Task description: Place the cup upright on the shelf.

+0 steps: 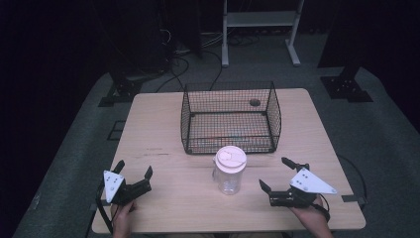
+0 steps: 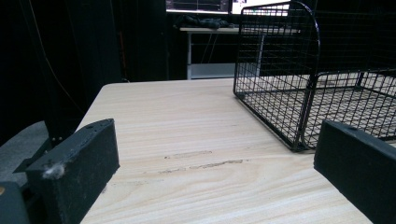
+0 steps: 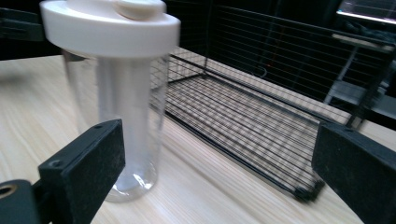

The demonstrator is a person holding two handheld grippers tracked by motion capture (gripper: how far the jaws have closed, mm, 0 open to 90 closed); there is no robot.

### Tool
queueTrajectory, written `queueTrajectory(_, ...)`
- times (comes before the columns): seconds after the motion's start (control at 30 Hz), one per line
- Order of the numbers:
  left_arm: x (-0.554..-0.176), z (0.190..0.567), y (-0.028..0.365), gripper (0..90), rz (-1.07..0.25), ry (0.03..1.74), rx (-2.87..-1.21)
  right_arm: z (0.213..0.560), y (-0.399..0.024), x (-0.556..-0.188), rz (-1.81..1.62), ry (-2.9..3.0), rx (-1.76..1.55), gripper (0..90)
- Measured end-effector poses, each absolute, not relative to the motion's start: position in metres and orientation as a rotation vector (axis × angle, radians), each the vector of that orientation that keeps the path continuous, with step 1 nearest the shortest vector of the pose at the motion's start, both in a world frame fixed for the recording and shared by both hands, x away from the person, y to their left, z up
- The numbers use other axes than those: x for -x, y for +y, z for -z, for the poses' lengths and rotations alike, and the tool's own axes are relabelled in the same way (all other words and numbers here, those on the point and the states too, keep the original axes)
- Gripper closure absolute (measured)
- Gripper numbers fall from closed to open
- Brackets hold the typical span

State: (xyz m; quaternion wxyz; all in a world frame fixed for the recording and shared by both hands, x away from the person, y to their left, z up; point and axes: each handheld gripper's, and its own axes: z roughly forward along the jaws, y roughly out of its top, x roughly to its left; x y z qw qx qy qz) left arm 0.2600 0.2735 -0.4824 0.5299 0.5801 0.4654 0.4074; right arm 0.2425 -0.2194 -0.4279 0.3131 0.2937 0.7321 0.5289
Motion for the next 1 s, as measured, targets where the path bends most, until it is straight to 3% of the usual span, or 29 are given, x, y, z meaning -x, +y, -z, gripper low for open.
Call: queueTrajectory(1.0,-0.26,0.482,0.274,0.0,-0.974,1.111,-1.383,0.413,-0.162,-0.253,-1.508,1.999,-0.669,0.0)
